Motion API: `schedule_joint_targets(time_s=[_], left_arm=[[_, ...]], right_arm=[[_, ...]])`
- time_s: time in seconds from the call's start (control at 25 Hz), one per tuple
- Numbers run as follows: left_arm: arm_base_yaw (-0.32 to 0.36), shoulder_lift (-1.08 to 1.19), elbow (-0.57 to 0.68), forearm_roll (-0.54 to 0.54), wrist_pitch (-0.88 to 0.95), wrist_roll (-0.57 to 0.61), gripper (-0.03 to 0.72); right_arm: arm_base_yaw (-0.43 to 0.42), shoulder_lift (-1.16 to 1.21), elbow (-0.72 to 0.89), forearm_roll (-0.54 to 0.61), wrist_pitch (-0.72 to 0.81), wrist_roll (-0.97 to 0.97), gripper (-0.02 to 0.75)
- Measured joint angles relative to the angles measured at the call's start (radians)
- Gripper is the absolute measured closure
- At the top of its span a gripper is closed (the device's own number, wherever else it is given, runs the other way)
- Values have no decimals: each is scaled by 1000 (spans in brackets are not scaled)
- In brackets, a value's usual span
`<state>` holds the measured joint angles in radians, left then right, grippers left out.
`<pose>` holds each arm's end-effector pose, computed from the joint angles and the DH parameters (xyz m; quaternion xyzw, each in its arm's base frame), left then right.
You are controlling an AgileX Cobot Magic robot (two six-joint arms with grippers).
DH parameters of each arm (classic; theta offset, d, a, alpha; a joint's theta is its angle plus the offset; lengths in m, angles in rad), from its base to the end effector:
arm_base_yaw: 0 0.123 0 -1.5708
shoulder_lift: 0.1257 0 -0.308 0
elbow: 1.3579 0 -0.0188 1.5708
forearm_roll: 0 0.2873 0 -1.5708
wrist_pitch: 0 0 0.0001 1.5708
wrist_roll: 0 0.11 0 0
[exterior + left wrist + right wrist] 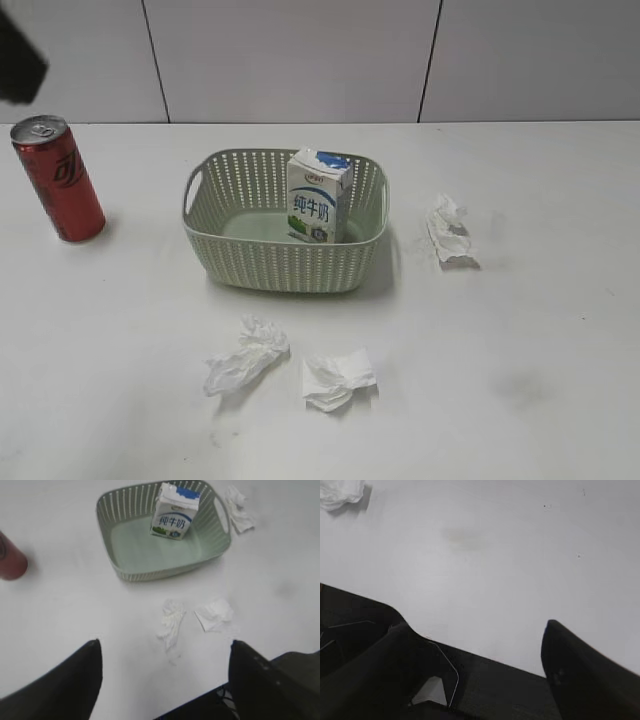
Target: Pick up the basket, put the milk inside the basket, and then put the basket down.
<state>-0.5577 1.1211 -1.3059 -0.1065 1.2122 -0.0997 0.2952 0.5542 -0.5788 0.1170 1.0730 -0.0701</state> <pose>0.1964 -0.1354 0.4219 0.2133 0.9251 -0.1503 0.2759 0.0988 0.0418 0.2778 -0.1619 0.9385 0.0907 0.2912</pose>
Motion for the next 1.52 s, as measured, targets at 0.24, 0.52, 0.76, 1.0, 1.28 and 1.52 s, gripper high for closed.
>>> schedule_joint_targets(time_s=[0.24, 0.52, 0.76, 1.0, 1.28, 1.52], left_arm=[[-1, -313, 359, 67, -2, -3, 94], [-2, -650, 726, 106, -87, 31, 95], [-2, -789, 794, 90, -155, 125, 95], [-2, -791, 795, 69, -159, 168, 95], [-2, -791, 795, 61, -161, 181, 97], [-3, -791, 795, 58, -162, 181, 111]], right_arm=[[0, -225, 73, -9, 23, 0, 130], [0, -322, 110, -35, 29, 0, 130], [0, -324, 117, -37, 6, -18, 136], [0, -323, 154, -37, -107, -51, 144], [0, -322, 158, -35, -126, -57, 144], [0, -321, 158, -35, -127, -59, 144]])
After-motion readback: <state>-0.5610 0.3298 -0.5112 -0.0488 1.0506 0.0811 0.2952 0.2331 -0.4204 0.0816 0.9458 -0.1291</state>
